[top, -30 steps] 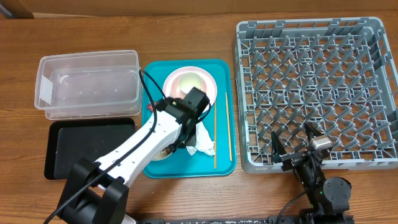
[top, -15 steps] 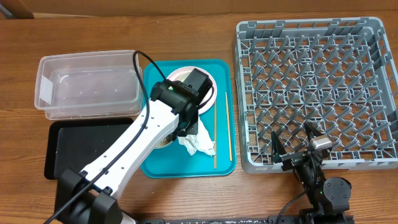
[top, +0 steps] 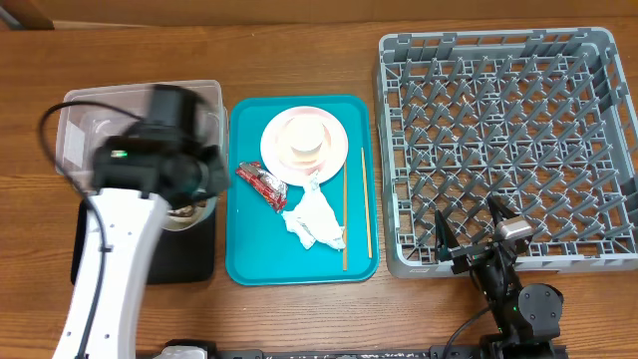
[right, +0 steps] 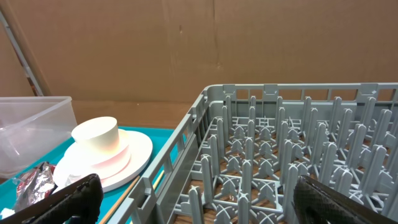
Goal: Sort waste into correct bins and load items into the dishwasher
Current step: 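Carry the bowl left over the black tray, then tilt the bowl to dump rice and scraps onto the black tray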
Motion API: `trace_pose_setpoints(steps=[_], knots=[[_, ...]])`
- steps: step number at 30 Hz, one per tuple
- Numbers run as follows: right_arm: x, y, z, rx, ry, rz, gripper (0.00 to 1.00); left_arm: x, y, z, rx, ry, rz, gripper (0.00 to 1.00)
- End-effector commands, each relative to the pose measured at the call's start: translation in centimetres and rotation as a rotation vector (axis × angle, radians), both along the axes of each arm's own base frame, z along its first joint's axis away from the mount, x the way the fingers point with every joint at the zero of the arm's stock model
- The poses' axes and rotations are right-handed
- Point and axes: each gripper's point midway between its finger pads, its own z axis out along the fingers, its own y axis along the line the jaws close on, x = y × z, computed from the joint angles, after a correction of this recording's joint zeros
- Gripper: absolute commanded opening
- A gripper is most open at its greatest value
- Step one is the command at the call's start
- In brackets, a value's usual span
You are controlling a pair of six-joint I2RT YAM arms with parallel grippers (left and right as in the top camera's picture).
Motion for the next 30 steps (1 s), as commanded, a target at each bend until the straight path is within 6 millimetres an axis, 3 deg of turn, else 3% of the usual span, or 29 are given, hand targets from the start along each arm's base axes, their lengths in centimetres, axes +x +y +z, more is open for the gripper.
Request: trace_pose_setpoints(steps=[1, 11, 20, 30], knots=[[0.0, 0.0, -0.2, -0.005, -0.007, -0.003, 1.00, 0.5, -0.3, 0.9, -0.227, -0.058, -0.095, 0.04], [0.0, 0.0, -0.2, -0.005, -0.007, -0.003, 1.00, -1.1, 6.4, -3.3, -0.512, -0.145, 0.059, 0.04], [0.0, 0.0, -0.2, -0.005, -0.007, -0.003, 1.00, -1.3, 9.3, -4.2, -0.716, -0.368, 0.163, 0.04], [0.0, 0.0, -0.2, -0.005, -0.007, -0.003, 1.00, -2.1, 11.5, -2.4, -0.833, -0.660, 0.146, 0.04]])
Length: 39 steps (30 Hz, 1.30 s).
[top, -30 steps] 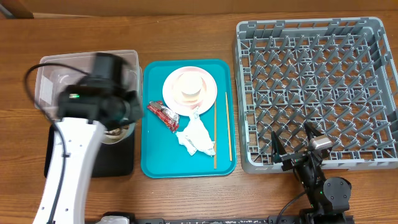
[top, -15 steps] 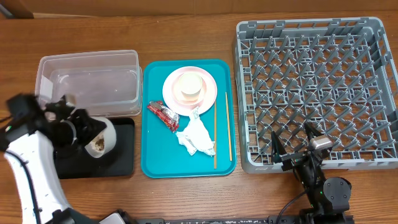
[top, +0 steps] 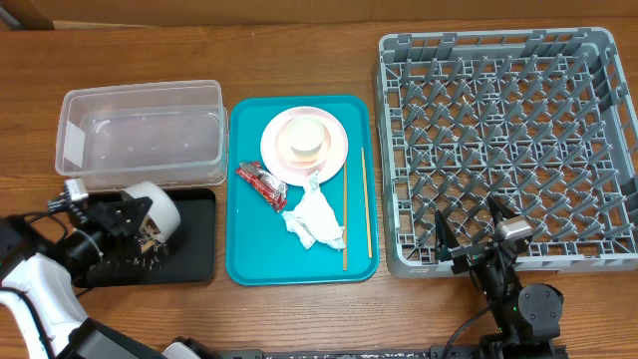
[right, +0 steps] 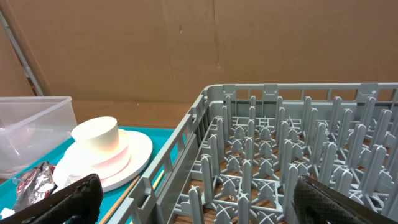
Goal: Sort waste into correct bins and load items into the dishwasher
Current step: 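Tilt the bowl to dump rice and scraps onto the black tray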
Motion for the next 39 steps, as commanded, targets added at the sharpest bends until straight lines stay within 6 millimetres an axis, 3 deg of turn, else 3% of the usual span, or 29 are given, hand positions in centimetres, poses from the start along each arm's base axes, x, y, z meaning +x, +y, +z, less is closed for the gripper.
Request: trace_pose_setpoints(steps=[1, 8, 15, 19, 25, 31, 39], knots=[[0.0, 0.0, -0.2, -0.005, -0.007, -0.003, 1.00, -0.3, 0.0, 2.7, -0.052, -0.199, -0.006, 0.04], [0.0, 0.0, -0.2, -0.005, -0.007, -0.003, 1.00, -1.5, 2.6, 2.9, -0.066, -0.224, 0.105, 0.04], [0.0, 0.0, -0.2, -0.005, -0.007, -0.003, 1.00, -1.7, 3.1, 1.8, -0.069, -0.152, 0.134, 0.04], [0.0, 0.0, -0.2, -0.005, -0.007, -0.003, 1.00, -1.7, 3.1, 1.8, -0.080, -0.155, 0.132, 0.04], [0.0, 0.0, -0.2, -0.005, -0.007, -0.003, 1.00, -1.0, 1.6, 3.9, -0.135, -0.271, 0.069, 0.10], [0.0, 0.0, -0.2, -0.005, -0.007, -0.003, 1.00, -0.9, 1.3, 4.7, -0.159, -0.310, 0.058, 0.04], [0.0, 0.0, -0.2, -0.005, -0.007, -0.003, 1.00, -0.6, 1.1, 4.4, -0.156, -0.295, 0.048, 0.04]])
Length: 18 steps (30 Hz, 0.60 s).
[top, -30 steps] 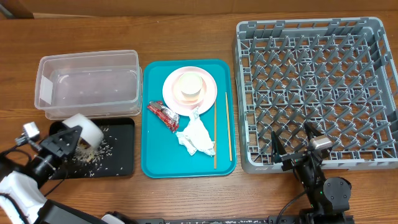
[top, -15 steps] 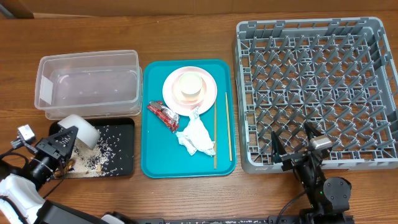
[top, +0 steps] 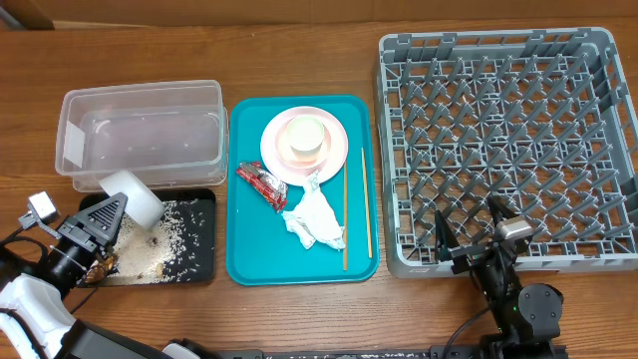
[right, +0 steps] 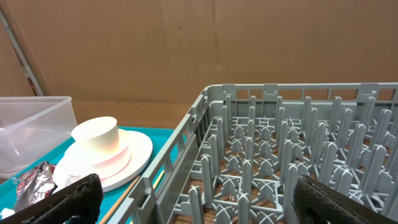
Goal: Sort waste into correct bins and load items into the dishwasher
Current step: 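Tilt the bowl to dump rice and scraps onto the black tray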
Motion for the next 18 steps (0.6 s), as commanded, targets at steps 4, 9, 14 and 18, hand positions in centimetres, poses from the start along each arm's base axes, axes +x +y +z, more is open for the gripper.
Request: trace_pose_setpoints(steps=[4, 9, 14, 18], knots=[[0.0, 0.0, -0.2, -0.005, -0.007, -0.003, 1.00, 0.2, -1.5, 0.5, -0.052, -0.012, -0.047, 0.04], [0.0, 0.0, -0.2, -0.005, -0.007, -0.003, 1.00, 0.2, -1.6, 0.3, -0.052, -0.001, -0.046, 0.04], [0.0, 0.0, -0.2, -0.005, -0.007, -0.003, 1.00, 0.2, -1.7, 1.7, -0.121, -0.053, -0.054, 0.04], [0.0, 0.0, -0.2, -0.005, -0.007, -0.003, 1.00, -0.2, -2.3, 1.8, -0.210, -0.012, -0.050, 0.04]])
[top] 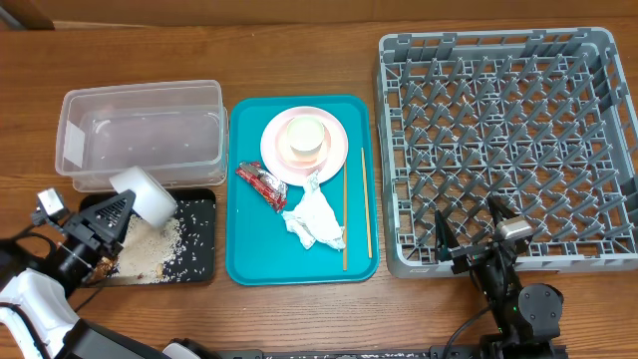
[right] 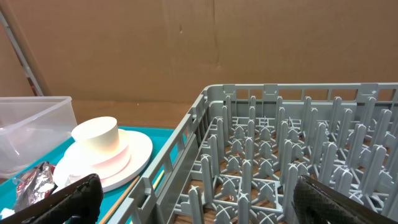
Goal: Sort waste into correct bins and load items into the dishwasher
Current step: 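Tilt the bowl to dump rice and scraps onto the black tray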
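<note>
My left gripper (top: 108, 217) is shut on a white bowl (top: 146, 193), tipped on its side over the black bin (top: 202, 264). Rice (top: 150, 244) lies scattered in that bin. The teal tray (top: 249, 261) holds a white plate (top: 334, 150) with an upturned cup (top: 304, 140), a red wrapper (top: 261, 184), a crumpled tissue (top: 314, 219) and two chopsticks (top: 345, 224). My right gripper (top: 469, 237) stands open at the near edge of the grey dish rack (top: 508, 130). In the right wrist view the gripper (right: 199, 205) is empty, over the rack (right: 280, 155), with the cup (right: 96, 134) to its left.
A clear plastic bin (top: 140, 135) stands behind the black bin, beside the tray. The rack's upright pegs fill the right half of the wooden table (top: 299, 50). A brown cardboard wall (right: 186, 43) rises behind the table.
The left gripper and the tipped bowl have shifted slightly to the right and away from the near edge. The rice lies in the black bin as before. The right arm has not moved.
First the left arm stood above the black bin with the bowl under it. Then it was low at the left with the bowl tilted over the bin. Later rice lay scattered in the bin, and the bowl stays tipped now. The right gripper stayed open by the rack.
</note>
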Motion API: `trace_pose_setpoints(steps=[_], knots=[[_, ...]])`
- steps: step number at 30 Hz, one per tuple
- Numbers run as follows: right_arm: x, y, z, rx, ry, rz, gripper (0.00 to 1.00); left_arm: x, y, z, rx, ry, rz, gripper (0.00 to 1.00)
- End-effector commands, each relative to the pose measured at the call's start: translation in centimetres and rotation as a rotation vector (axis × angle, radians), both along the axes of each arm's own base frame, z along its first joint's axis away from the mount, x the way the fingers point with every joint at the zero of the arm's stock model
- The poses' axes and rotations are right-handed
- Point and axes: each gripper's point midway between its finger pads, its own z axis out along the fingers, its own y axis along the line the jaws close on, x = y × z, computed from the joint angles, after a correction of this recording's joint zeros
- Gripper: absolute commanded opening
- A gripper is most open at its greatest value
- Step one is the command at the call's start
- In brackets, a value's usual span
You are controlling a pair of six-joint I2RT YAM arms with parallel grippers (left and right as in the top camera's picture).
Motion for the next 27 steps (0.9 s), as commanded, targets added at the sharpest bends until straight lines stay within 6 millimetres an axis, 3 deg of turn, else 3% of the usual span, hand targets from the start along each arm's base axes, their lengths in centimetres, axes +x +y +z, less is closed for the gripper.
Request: trace_pose_setpoints(steps=[1, 5, 9, 14, 17, 22, 27], knots=[[0.0, 0.0, -0.2, -0.005, -0.007, -0.003, 1.00, -0.2, -0.5, 1.0, -0.069, -0.034, -0.006, 0.04], [0.0, 0.0, -0.2, -0.005, -0.007, -0.003, 1.00, 0.1, 0.3, -1.1, 0.015, 0.059, 0.011, 0.04], [0.0, 0.0, -0.2, -0.005, -0.007, -0.003, 1.00, 0.1, 0.3, -0.9, 0.011, 0.048, 0.009, 0.04], [0.0, 0.0, -0.2, -0.005, -0.007, -0.003, 1.00, 0.0, -0.2, 1.2, -0.080, -0.041, -0.005, 0.04], [0.0, 0.0, -0.2, -0.005, -0.007, -0.003, 1.00, -0.2, -0.5, 0.1, -0.085, 0.039, -0.002, 0.04], [0.0, 0.0, -0.2, -0.005, -0.007, -0.003, 1.00, -1.4, -3.0, -3.1, 0.042, 0.208, -0.078, 0.04], [0.0, 0.0, -0.2, -0.005, -0.007, -0.003, 1.00, -1.5, -6.2, -3.4, 0.103, 0.236, -0.200, 0.04]])
